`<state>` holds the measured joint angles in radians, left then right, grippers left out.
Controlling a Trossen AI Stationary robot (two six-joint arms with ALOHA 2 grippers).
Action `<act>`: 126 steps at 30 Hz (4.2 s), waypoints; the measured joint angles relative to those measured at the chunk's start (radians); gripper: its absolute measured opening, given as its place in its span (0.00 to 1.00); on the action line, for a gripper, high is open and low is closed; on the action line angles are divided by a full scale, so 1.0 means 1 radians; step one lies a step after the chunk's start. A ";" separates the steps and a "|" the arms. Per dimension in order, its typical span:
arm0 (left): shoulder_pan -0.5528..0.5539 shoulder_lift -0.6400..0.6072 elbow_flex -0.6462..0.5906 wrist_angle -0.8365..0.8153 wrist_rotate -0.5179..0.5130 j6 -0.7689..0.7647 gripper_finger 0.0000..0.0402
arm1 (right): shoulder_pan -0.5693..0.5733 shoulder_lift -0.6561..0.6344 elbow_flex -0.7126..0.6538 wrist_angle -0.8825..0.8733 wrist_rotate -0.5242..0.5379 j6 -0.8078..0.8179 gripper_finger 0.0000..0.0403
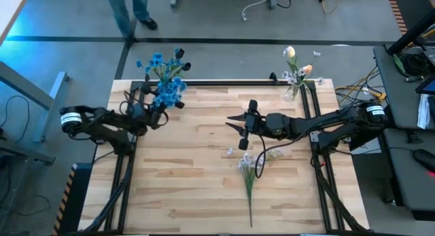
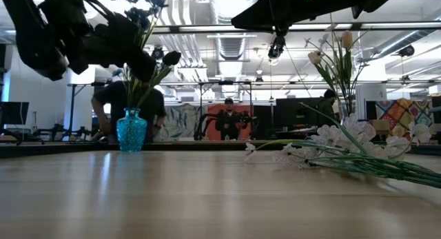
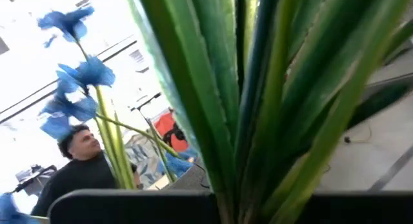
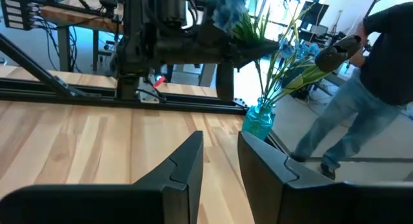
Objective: Sort flowers into vase by color
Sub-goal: Put the blue flowers into the blue vase
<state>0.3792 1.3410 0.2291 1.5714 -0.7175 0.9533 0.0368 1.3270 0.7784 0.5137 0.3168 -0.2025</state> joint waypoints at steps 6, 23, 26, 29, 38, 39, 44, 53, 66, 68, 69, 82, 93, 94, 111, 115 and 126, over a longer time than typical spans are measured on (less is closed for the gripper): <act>0.056 0.050 0.000 -0.002 0.058 -0.068 0.00 | 0.000 0.001 0.000 0.000 0.000 -0.009 0.21; 0.165 0.100 0.000 0.001 0.052 -0.240 0.00 | 0.000 0.001 0.000 -0.001 0.000 -0.011 0.20; 0.164 0.100 0.000 0.000 0.029 -0.264 0.01 | 0.000 0.001 0.000 -0.001 -0.001 -0.011 0.21; 0.164 0.099 0.000 -0.003 0.003 -0.287 0.06 | 0.000 0.001 0.000 -0.001 -0.001 -0.011 0.21; 0.165 0.097 0.012 -0.076 -0.035 -0.371 0.24 | 0.000 0.001 0.000 -0.001 -0.001 -0.011 0.19; 0.165 0.096 0.020 -0.091 -0.035 -0.375 0.25 | 0.000 0.001 -0.001 -0.001 -0.001 -0.011 0.19; 0.165 0.071 0.070 -0.242 -0.032 -0.419 0.28 | 0.000 0.001 -0.001 -0.001 -0.001 -0.011 0.20; 0.165 -0.094 0.168 -0.742 0.109 -0.513 0.28 | 0.000 0.001 -0.001 -0.011 -0.001 -0.017 0.18; 0.201 -0.299 0.202 -1.052 0.108 -0.562 0.28 | 0.000 0.001 -0.001 -0.036 -0.001 -0.015 0.17; 0.223 -0.311 0.195 -1.079 0.114 -0.589 0.29 | 0.000 0.001 -0.001 -0.038 -0.001 -0.015 0.18; 0.236 -0.315 0.194 -1.097 0.131 -0.602 0.30 | 0.000 0.001 -0.001 -0.038 -0.001 -0.015 0.18; 0.323 -0.331 0.201 -1.202 0.258 -0.657 0.57 | 0.000 0.001 -0.001 -0.038 -0.001 -0.015 0.17; 0.323 -0.456 0.202 -1.391 0.255 -0.683 0.58 | 0.000 0.001 -0.001 -0.040 -0.001 -0.017 0.16; 0.323 -0.469 0.202 -1.415 0.255 -0.689 0.58 | 0.000 0.001 -0.001 -0.040 -0.001 -0.017 0.16; 0.323 -0.602 0.270 -1.711 0.159 -0.781 0.56 | 0.000 0.001 -0.001 -0.054 -0.001 -0.005 0.16; 0.323 -0.595 0.367 -1.895 0.159 -0.851 0.54 | 0.000 0.001 -0.001 -0.067 -0.001 -0.004 0.16; 0.339 -0.508 0.399 -1.891 0.161 -0.887 0.51 | 0.000 0.001 -0.001 -0.078 -0.001 -0.005 0.16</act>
<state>0.7186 0.8333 0.6276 -0.3193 -0.5566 0.0658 0.0368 1.3277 0.7776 0.4355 0.3155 -0.2079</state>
